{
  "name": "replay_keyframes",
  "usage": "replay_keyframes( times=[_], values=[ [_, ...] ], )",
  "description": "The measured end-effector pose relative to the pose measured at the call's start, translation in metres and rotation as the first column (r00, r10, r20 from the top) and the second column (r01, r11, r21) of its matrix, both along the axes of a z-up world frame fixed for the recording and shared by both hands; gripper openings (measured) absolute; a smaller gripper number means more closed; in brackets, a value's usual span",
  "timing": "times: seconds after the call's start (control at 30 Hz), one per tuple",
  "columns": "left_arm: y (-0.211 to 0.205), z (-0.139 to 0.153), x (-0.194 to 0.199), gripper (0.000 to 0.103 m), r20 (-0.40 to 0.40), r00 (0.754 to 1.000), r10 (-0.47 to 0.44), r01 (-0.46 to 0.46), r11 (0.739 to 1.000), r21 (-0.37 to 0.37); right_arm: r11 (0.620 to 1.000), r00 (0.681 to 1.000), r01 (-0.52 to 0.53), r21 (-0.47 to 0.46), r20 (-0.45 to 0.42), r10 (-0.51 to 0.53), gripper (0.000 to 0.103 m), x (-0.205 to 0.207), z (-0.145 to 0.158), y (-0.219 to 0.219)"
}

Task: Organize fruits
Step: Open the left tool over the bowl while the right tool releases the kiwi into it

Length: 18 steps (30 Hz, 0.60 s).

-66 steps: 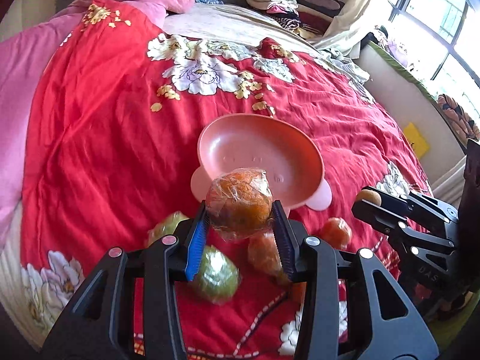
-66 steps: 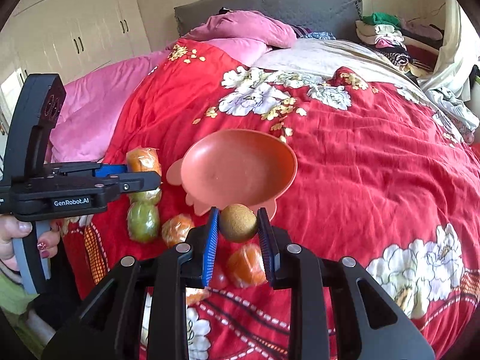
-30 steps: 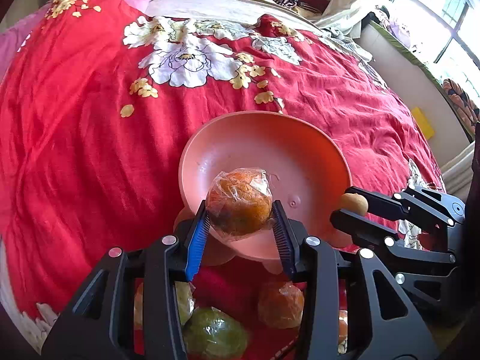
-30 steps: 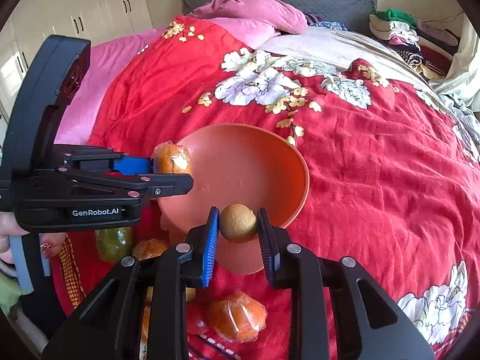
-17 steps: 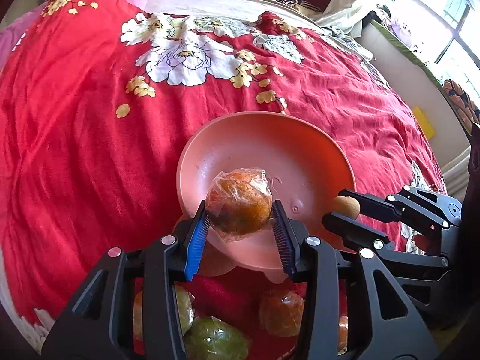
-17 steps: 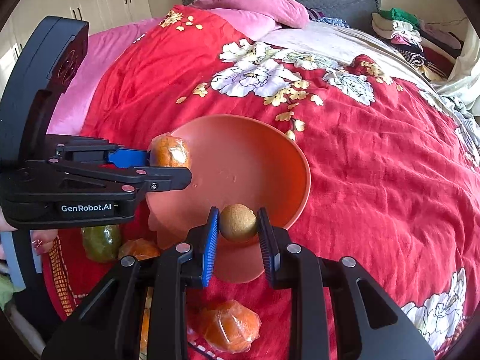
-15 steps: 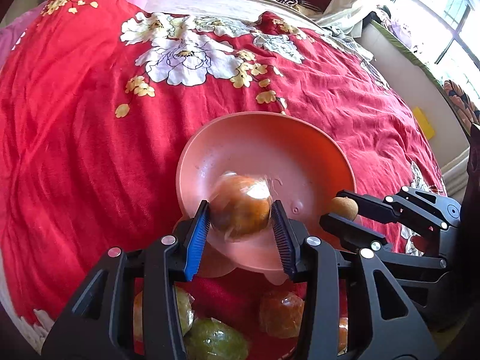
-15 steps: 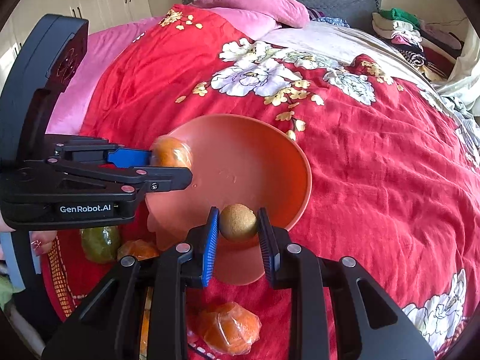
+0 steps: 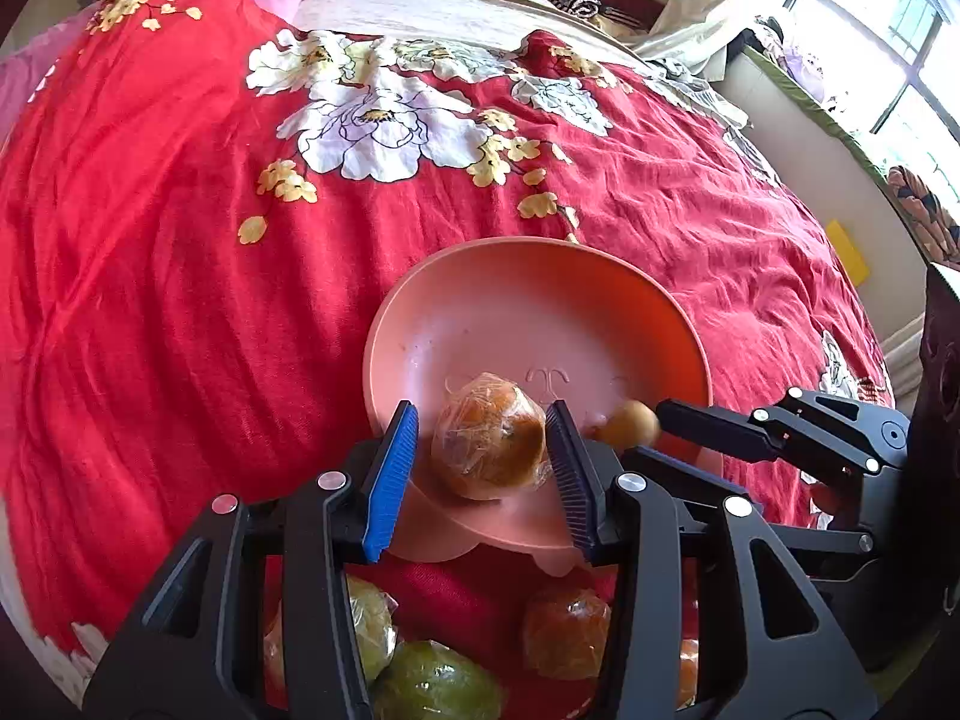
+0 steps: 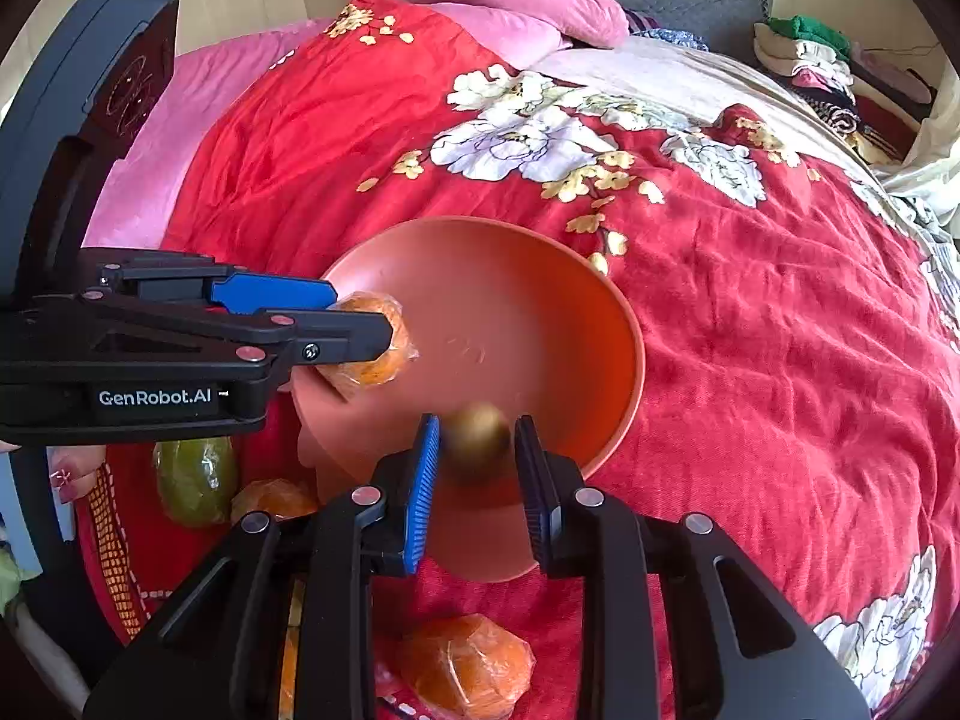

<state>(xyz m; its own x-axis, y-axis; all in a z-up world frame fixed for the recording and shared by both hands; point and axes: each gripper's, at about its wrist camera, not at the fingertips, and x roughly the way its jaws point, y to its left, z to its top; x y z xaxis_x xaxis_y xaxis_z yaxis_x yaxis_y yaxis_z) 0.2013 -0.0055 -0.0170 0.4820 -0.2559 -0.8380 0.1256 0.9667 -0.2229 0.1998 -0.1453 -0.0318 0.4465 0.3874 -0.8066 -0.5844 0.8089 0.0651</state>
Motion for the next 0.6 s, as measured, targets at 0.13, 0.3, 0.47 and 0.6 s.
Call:
replay_keyframes(
  times=[0.13,0.3,0.47,0.6],
  values=[
    [0.000,0.001,-0.001,0.036,0.004,1.000,0.000,0.000,1.000,0.001,1.000,1.000,0.001,0.005,0.002,-0.001,0.030,-0.002,0.001,0.000],
    [0.000,0.005,-0.005,0.036,0.016,1.000,0.002,-0.002,1.000,0.003,1.000,1.000,0.007,0.008,0.017,-0.007,0.040,-0.007,0.007,-0.001],
    [0.001,0.009,-0.009,0.040,0.026,1.000,0.007,-0.007,1.000,0.007,1.000,0.999,0.020,0.019,0.025,-0.021,0.047,-0.011,0.013,-0.006],
    [0.002,0.013,-0.013,0.043,0.033,0.999,0.011,-0.012,1.000,0.010,0.999,0.999,0.027,0.028,0.031,-0.028,0.054,-0.015,0.016,-0.009]
  ],
)
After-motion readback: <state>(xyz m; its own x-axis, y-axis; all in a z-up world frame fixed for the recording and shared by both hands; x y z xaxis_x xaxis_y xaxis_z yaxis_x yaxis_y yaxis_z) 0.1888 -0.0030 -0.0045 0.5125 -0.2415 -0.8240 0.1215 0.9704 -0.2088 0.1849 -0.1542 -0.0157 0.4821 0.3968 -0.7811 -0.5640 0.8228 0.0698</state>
